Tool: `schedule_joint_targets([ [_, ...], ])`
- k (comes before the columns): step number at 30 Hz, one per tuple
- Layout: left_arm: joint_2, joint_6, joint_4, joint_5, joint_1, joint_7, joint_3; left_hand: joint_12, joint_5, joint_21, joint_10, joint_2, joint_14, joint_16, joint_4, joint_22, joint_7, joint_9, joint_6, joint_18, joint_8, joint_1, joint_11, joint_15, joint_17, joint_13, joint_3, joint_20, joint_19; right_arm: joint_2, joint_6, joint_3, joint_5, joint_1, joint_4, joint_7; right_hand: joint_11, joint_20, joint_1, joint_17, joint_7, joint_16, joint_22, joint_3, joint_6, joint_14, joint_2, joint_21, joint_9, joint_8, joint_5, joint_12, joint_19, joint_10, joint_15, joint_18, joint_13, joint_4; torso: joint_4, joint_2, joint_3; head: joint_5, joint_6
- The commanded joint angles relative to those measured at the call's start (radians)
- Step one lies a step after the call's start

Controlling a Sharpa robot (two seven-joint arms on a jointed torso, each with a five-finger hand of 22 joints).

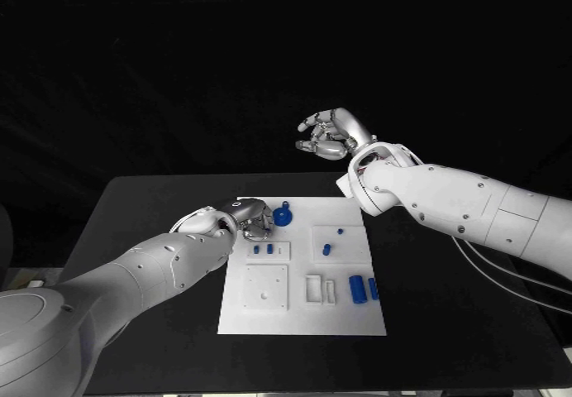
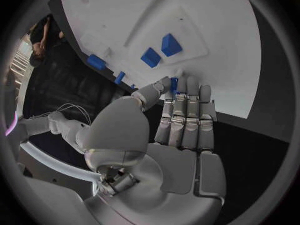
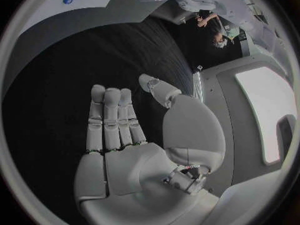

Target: Assemble the parts on the task board

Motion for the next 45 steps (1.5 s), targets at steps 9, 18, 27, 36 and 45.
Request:
schedule_joint_targets([
  [9,-0.004,-0.021,0.008,-0.004,0.001,0.006,0.001,0.005,0.002,-0.003,0.006,-0.004,0.005,-0.006,0.0,0.017,0.0,0.001,0.006,0.013,0.003,0.008,-0.001,0.0,0.003,0.002,0.001,0.0,-0.009,-0.002,0.0,0.001,-0.002,0.0,-0.001,0.003,0.0,0.002,0.003,-0.002,0.006,-0.004,0.013,0.002,-0.001,-0.005,0.007,-0.008,-0.001,0.004,-0.008,-0.002,0.0,-0.001,-0.004,0.014,-0.003,-0.003,-0.0019,0.0,-0.0001,0.005,-0.001],
  [18,-0.008,-0.018,0.005,-0.004,0.001,-0.001,0.001,0.005,0.002,-0.003,0.006,-0.005,0.006,-0.007,0.0,0.018,0.0,0.001,0.007,0.013,0.003,0.008,-0.001,0.0,0.004,0.002,0.001,0.0,-0.009,-0.002,0.001,0.001,-0.002,0.0,-0.002,0.001,0.0,0.002,0.004,-0.003,0.006,-0.004,0.013,0.003,-0.001,-0.005,0.008,-0.008,-0.001,0.004,-0.009,-0.001,0.0,-0.001,-0.004,0.014,-0.005,-0.003,-0.0031,0.001,0.0003,0.01,-0.003],
  [27,-0.018,-0.017,0.008,-0.004,0.001,-0.005,0.001,0.005,0.002,-0.003,0.006,-0.005,0.006,-0.007,0.0,0.018,0.0,0.001,0.007,0.013,0.003,0.009,-0.001,0.0,0.005,0.002,0.001,0.0,-0.009,-0.004,0.002,0.0,-0.002,0.0,-0.002,0.001,0.0,0.002,0.004,-0.004,0.006,-0.004,0.013,0.003,-0.001,-0.005,0.008,-0.009,-0.002,0.004,-0.012,-0.001,0.001,-0.001,-0.004,0.014,-0.007,-0.003,-0.0039,0.001,0.0003,0.009,-0.005],
  [36,-0.02,-0.013,0.015,-0.004,0.001,-0.006,0.001,0.005,0.002,-0.003,0.007,-0.005,0.006,-0.007,0.0,0.018,0.0,0.001,0.007,0.013,0.003,0.009,-0.001,0.0,0.006,0.002,0.001,0.0,-0.009,-0.006,0.002,0.0,-0.002,0.0,-0.001,0.001,0.0,0.002,0.005,-0.005,0.006,-0.004,0.013,0.003,0.0,-0.005,0.008,-0.01,-0.002,0.005,-0.013,0.0,0.001,-0.001,-0.004,0.014,-0.008,-0.003,-0.0044,0.001,-0.0002,0.009,-0.005],
  [45,-0.018,-0.011,0.02,-0.004,0.0,-0.005,0.001,0.005,0.002,-0.003,0.007,-0.005,0.006,-0.008,0.0,0.018,0.0,0.001,0.007,0.013,0.003,0.009,-0.001,0.0,0.007,0.002,0.001,0.0,-0.009,-0.007,0.002,0.0,-0.002,0.0,0.0,0.001,0.0,0.002,0.005,-0.005,0.006,-0.004,0.013,0.003,0.0,-0.005,0.009,-0.01,-0.002,0.005,-0.013,0.0,0.001,-0.001,-0.004,0.014,-0.009,-0.004,-0.0052,0.001,0.0008,0.01,-0.006],
])
